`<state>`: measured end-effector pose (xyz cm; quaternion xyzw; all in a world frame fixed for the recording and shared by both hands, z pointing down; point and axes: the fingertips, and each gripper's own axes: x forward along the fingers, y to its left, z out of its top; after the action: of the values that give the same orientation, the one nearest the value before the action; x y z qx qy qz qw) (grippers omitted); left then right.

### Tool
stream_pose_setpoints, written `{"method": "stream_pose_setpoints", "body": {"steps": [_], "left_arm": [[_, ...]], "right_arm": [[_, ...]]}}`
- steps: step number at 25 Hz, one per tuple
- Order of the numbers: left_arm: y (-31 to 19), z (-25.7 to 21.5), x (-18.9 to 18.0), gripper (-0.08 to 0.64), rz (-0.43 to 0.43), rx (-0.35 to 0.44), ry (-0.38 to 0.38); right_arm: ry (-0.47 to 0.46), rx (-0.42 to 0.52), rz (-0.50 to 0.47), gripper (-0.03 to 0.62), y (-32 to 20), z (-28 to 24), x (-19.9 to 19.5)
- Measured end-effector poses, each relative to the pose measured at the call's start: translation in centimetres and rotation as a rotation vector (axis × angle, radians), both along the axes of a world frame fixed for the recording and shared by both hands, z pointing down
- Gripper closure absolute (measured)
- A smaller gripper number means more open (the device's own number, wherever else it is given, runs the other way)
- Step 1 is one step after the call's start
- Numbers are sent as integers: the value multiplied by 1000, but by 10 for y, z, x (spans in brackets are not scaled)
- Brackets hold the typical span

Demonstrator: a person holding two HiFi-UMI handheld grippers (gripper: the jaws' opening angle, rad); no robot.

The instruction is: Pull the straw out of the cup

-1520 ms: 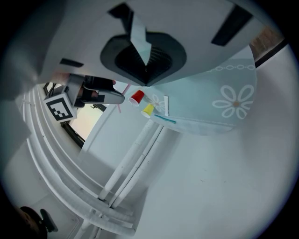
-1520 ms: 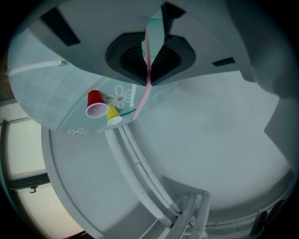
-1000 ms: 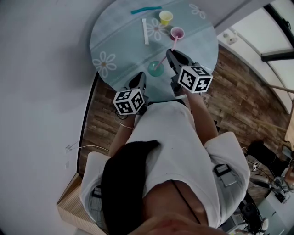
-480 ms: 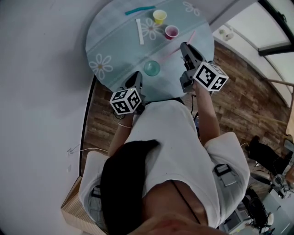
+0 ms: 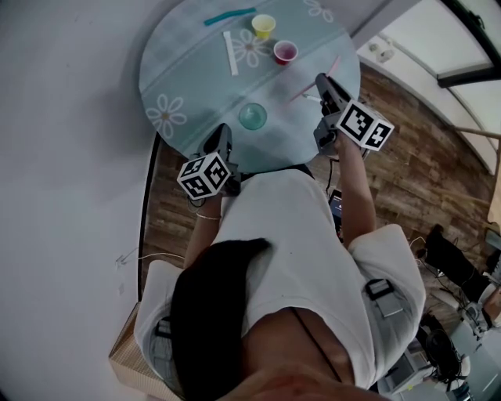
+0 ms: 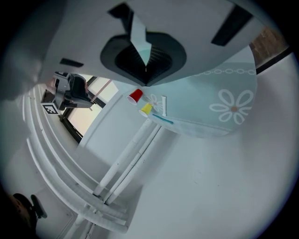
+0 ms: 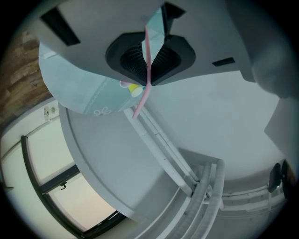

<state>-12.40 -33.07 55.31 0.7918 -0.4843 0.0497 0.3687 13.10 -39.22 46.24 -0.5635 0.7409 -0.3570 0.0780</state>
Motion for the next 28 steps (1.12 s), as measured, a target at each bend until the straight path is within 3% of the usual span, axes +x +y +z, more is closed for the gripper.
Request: {"method": "stream_pose_setpoints", "body": {"steps": [6, 12, 17, 24, 28], "left_arm": [[1, 1, 12, 552, 39, -1, -20], [-3, 6, 10, 552, 8, -19, -26], [-6, -2, 19, 552, 50, 18, -81], [-11, -2, 24, 552, 75, 19, -101], [-11, -2, 32, 552, 121, 32, -122]], "right_arm": [[-9, -151, -33, 545, 6, 46, 3], [-69, -265, -117, 545, 7, 81, -10], [-93, -362, -159, 545, 16, 111, -21], [-212, -424, -193, 545, 16, 141, -41], [-204, -457, -216, 545, 20, 154, -54]]}}
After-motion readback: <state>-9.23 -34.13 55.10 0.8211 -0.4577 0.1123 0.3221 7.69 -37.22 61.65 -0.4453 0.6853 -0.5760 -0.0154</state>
